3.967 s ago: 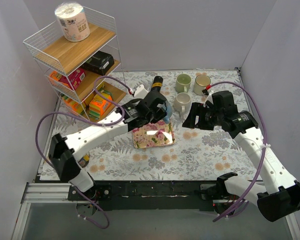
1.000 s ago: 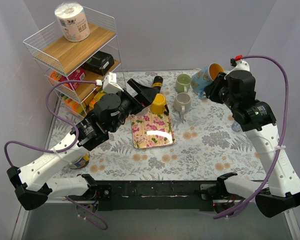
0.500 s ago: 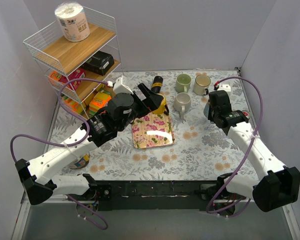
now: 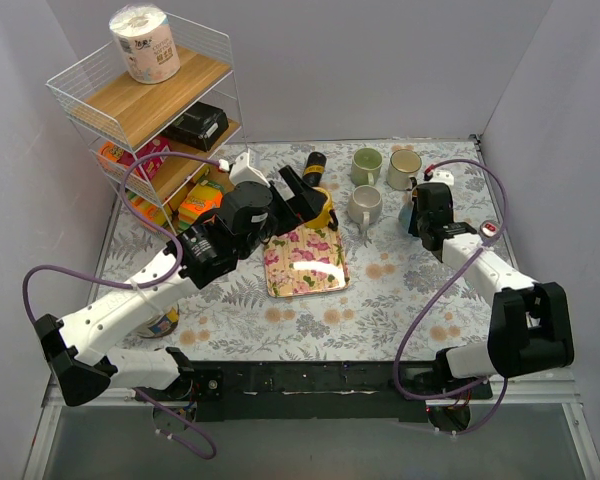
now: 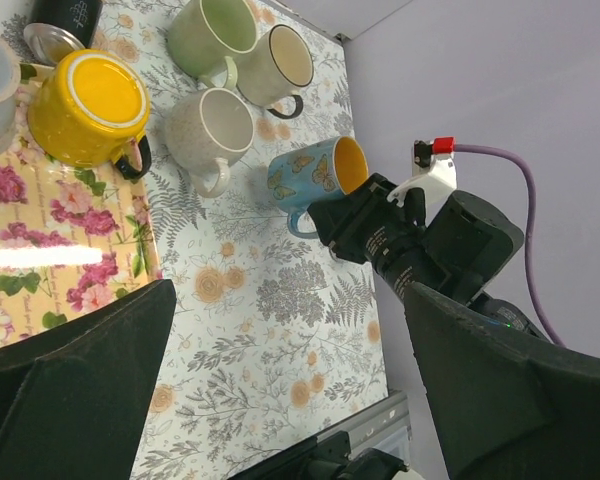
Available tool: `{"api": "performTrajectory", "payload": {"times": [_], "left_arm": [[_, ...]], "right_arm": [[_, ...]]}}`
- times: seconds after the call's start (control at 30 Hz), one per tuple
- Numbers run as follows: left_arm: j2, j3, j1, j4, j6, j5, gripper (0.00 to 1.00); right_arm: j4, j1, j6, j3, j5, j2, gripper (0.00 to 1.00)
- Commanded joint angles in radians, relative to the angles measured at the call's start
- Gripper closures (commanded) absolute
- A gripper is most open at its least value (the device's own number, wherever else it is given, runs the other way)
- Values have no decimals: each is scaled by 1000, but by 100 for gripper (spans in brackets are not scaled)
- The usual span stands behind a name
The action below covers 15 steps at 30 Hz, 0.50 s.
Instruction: Turn the mug right side up
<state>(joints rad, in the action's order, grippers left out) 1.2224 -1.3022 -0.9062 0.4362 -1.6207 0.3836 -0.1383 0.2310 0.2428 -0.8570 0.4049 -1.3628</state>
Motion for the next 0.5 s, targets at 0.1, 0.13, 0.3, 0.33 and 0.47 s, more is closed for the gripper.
{"api": "performTrajectory", "payload": {"times": [0.1, 0.13, 0.3, 0.33, 0.47], "left_arm": [[-4, -35, 23, 52, 15, 8, 2], [-4, -37, 29, 55, 15, 8, 2], [-3, -29, 44, 64, 13, 1, 2], [-6, -26, 49, 65, 13, 1, 2], [-8, -13, 59, 68, 13, -3, 2]], "right_arm": [[328, -1, -11, -16, -17, -67, 99], [328, 1, -16, -28, -14, -77, 99], [341, -1, -48, -54, -29, -145, 99], [344, 1, -50, -57, -37, -153, 99], [342, 1, -60, -51, -75, -176, 99]]}}
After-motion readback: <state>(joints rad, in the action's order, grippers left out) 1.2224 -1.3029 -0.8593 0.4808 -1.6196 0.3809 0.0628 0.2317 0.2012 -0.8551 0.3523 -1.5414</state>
